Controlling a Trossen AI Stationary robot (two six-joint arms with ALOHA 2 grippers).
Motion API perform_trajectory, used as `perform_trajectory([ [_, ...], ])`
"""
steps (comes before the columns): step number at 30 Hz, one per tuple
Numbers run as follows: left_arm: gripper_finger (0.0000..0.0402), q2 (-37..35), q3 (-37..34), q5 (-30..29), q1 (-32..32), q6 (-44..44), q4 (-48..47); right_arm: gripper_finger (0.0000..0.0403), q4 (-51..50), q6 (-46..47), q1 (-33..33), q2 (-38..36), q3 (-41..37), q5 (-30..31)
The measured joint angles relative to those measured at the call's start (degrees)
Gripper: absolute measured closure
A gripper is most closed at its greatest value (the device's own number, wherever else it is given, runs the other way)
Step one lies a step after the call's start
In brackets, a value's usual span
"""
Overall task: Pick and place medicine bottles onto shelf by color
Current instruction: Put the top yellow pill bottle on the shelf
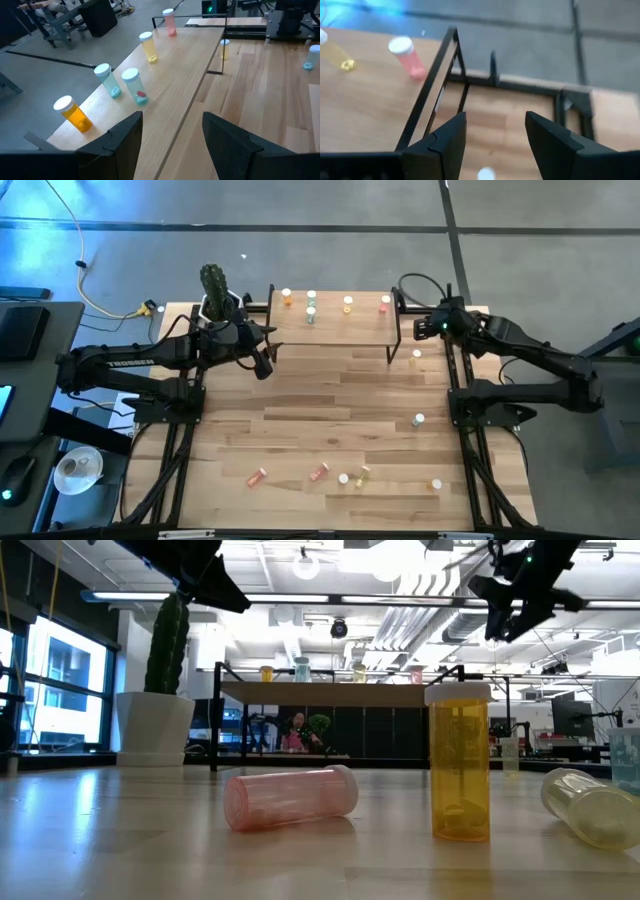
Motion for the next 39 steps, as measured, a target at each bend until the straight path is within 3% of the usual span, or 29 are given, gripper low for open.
perform_trajectory([
  [7, 0.0204, 0.0, 0.0, 0.0, 0.0, 0.1, 0.0, 0.0208, -2.6, 0.1, -11.1, -0.1, -0.8, -15.3],
  [13, 0.0204, 0.0, 0.0, 0.0, 0.0, 0.1, 0.0, 0.0208, -0.5, 3.4, -17.2, -0.1, -8.0, -24.8],
  [22, 0.0204, 0.0, 0.0, 0.0, 0.0, 0.1, 0.0, 0.0208, 5.7, 8.6, -20.6, 0.0, -15.4, -31.6],
  [39, 0.0204, 0.0, 0.0, 0.0, 0.0, 0.1, 0.0, 0.0208, 14.5, 16.0, -18.6, 1.4, -23.2, -32.0],
])
